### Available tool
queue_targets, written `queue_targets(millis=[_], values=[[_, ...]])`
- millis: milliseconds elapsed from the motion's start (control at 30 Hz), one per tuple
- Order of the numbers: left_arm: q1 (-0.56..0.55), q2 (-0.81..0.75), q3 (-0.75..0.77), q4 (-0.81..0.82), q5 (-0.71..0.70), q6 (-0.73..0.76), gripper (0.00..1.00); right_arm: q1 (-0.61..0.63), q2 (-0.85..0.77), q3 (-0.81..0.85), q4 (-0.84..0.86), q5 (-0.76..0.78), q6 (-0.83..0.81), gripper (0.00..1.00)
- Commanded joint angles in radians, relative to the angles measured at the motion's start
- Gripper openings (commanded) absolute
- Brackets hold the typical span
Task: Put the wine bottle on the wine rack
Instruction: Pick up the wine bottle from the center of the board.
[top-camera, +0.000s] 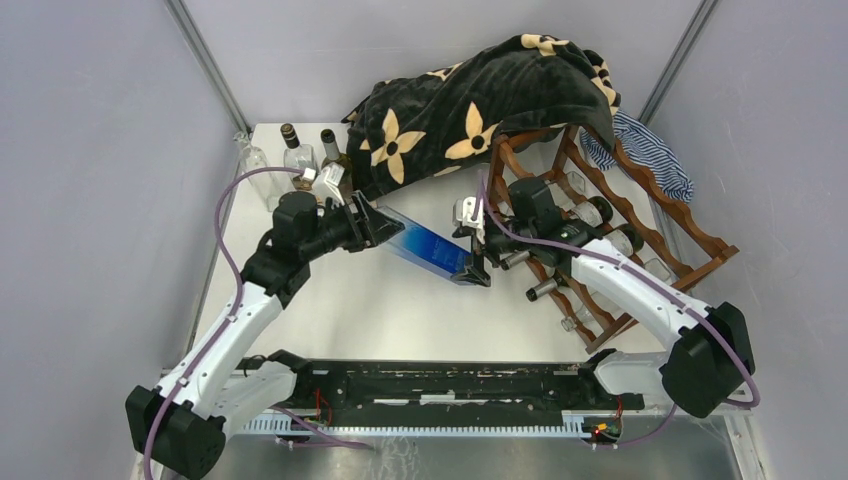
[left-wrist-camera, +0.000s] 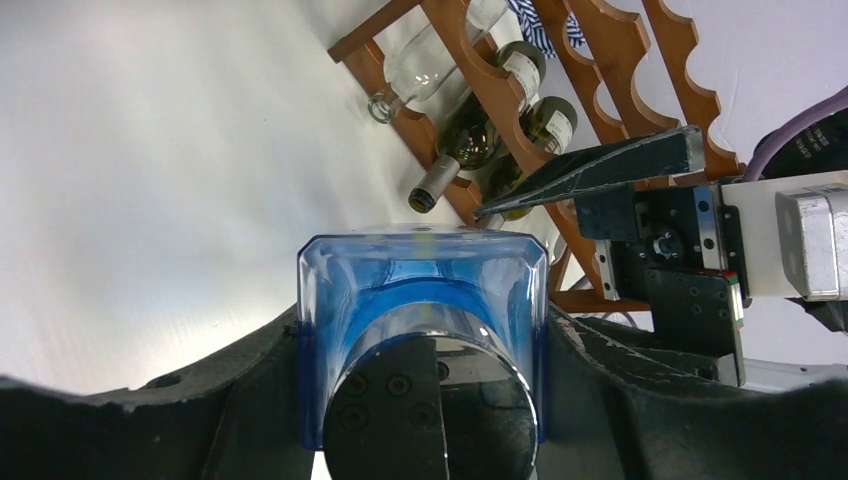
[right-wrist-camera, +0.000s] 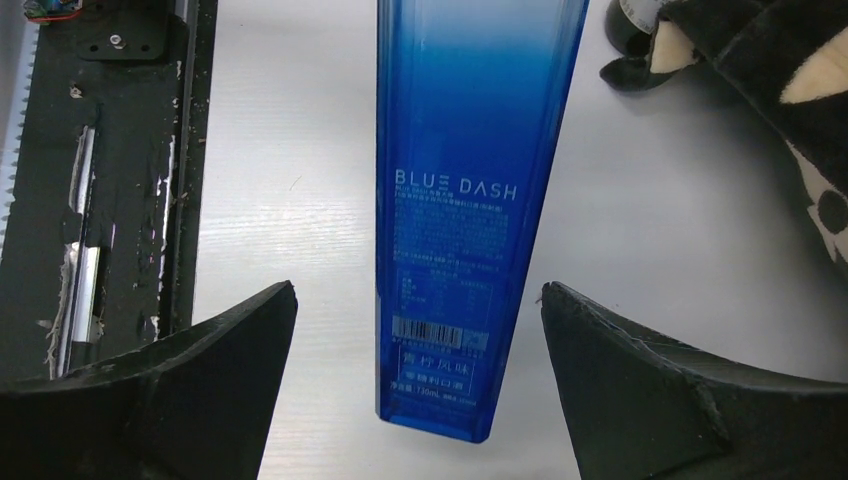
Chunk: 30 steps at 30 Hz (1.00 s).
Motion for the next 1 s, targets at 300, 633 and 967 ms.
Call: queue_targets(millis=[300,633,967], values=[[-0.087,0.006,0.024,0.331,-0.001,-0.182,0.02,0.046,0.036,-0.034,0.093,0.191,0.003,0.98],[-0.093,0.02,-0.015,0.403,-0.004,-0.281,0.02,0.076,-0.008,-0.127,0.156,0.268,-0.104,0.94],[-0.093,0.021,-0.055,0.417,0.008,-0.285,0.23,0.058,-0.014,-0.099,0.09,0.185,-0.168,0.0]])
